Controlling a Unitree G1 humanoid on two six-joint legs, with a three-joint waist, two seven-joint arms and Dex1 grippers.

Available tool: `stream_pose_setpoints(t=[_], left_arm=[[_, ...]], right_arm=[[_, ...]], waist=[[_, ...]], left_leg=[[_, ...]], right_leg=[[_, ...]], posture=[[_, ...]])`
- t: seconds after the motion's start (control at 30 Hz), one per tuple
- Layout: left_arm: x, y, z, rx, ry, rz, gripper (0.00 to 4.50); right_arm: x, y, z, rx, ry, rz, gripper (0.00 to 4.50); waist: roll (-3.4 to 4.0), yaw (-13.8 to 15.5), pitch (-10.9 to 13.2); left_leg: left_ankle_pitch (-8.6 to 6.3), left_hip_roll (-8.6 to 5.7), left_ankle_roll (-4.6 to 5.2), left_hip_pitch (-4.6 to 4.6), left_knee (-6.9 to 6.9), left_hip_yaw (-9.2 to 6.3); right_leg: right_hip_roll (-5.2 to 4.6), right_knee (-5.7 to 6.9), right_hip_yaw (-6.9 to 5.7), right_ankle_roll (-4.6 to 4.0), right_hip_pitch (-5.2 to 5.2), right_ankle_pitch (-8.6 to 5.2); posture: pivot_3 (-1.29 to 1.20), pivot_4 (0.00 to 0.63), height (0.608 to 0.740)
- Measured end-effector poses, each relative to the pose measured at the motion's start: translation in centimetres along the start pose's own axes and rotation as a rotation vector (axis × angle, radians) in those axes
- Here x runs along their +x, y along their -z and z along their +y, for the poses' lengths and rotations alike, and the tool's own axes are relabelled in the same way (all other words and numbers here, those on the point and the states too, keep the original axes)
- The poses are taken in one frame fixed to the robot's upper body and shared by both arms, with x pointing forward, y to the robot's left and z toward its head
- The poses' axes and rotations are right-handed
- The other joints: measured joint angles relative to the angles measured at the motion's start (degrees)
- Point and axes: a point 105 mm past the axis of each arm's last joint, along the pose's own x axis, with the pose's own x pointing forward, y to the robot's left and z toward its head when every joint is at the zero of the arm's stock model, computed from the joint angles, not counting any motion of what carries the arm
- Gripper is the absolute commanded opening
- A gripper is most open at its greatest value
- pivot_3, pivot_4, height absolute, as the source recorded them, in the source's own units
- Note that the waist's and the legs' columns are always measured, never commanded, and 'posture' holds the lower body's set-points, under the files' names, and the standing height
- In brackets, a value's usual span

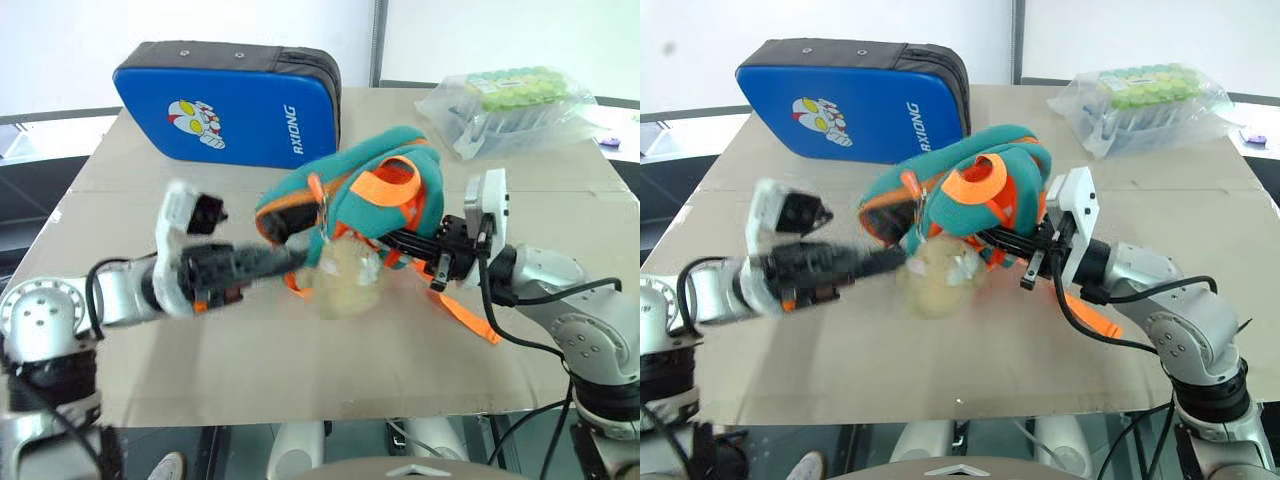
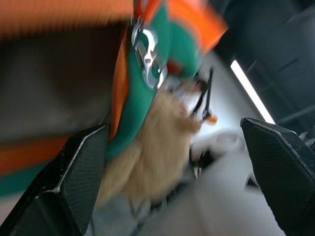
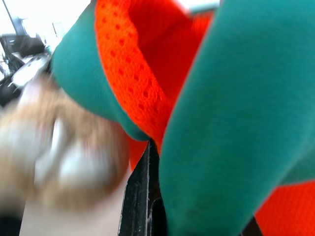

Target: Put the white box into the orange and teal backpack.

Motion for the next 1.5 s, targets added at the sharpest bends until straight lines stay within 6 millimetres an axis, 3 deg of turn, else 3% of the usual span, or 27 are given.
stream_pose_setpoints(t=[0.13,0.23,0.37,0.47,0.63,0.77,0.9,1.13,1.37,1.5], left_arm=[[-0.8,4.4,2.3,-0.080,-0.135,0.178,4.41],[-0.7,4.8,3.7,-0.004,-0.163,0.202,4.41],[2.1,2.3,3.4,0.100,-0.002,0.084,4.41],[3.8,-2.8,2.4,0.153,0.123,-0.158,4.41],[3.3,-9.0,2.7,0.104,0.120,-0.432,4.41],[2.8,-11.5,3.5,0.086,0.047,-0.500,4.41],[3.3,-10.7,4.1,0.076,0.011,-0.433,4.41],[4.5,-7.7,3.2,0.168,-0.010,-0.246,4.41],[4.6,-7.7,3.0,0.180,-0.011,-0.244,4.41],[3.7,-8.8,2.7,0.142,0.006,-0.326,4.41]], right_arm=[[0.2,-0.1,-0.2,0.008,0.011,0.003,0.00],[0.2,-0.1,-0.2,0.013,0.011,0.002,0.00],[0.3,0.0,-0.1,0.020,0.006,0.008,0.00],[0.2,0.0,0.1,0.028,-0.002,0.015,0.00],[-0.7,-0.6,0.3,0.060,-0.004,-0.004,0.00],[-1.2,-2.4,1.1,0.074,-0.024,-0.066,0.00],[-0.8,-3.1,1.0,0.078,0.002,-0.110,0.00],[-0.2,-1.7,1.2,0.046,-0.004,-0.073,0.00],[0.0,-1.5,1.3,0.048,-0.021,-0.085,0.00],[0.0,-1.4,1.1,0.053,-0.015,-0.083,0.00]], waist=[[0.05,0.23,0.02],[0.13,0.56,0.07],[0.11,1.17,0.07],[0.08,1.50,0.05],[0.05,1.30,0.05],[0.05,1.34,0.05],[0.05,1.30,0.05],[0.06,1.38,0.06],[0.06,1.33,0.06],[0.06,1.31,0.06]], left_leg=[[0.00,0.00,-0.01,-0.02,-0.02,0.36],[0.00,0.02,-0.01,-0.04,-0.03,0.41],[-0.01,0.03,0.01,-0.11,0.05,0.43],[-0.01,0.02,0.01,-0.13,0.08,0.32],[-0.01,-0.04,0.02,-0.15,0.07,0.33],[-0.01,-0.08,0.02,-0.15,0.04,0.34],[-0.01,-0.08,0.01,-0.18,0.04,0.36],[-0.01,-0.05,0.01,-0.17,0.00,0.36],[-0.01,-0.04,0.01,-0.15,0.02,0.36],[-0.01,-0.02,0.01,-0.16,0.01,0.33]], right_leg=[[-0.03,-0.04,0.02,-0.02,-0.07,-0.01],[-0.08,-0.10,0.06,-0.03,-0.08,0.00],[-0.10,-0.13,0.08,-0.01,-0.08,0.01],[-0.07,-0.11,0.01,0.01,-0.05,0.02],[0.03,-0.11,0.01,0.25,-0.05,0.15],[0.05,-0.13,0.00,0.25,-0.04,0.15],[0.05,-0.16,0.02,0.25,-0.05,0.15],[0.05,-0.17,0.02,0.23,-0.07,0.13],[0.06,-0.15,0.03,0.06,-0.06,0.04],[0.06,-0.16,0.01,0.24,-0.07,0.14]], posture=[[0.00,0.150,0.740],[0.00,0.150,0.740],[0.00,0.150,0.740],[0.00,0.150,0.740],[0.00,0.150,0.740],[0.00,0.150,0.740],[0.00,0.150,0.740],[0.00,0.150,0.740],[0.00,0.150,0.740],[0.00,0.150,0.740]])
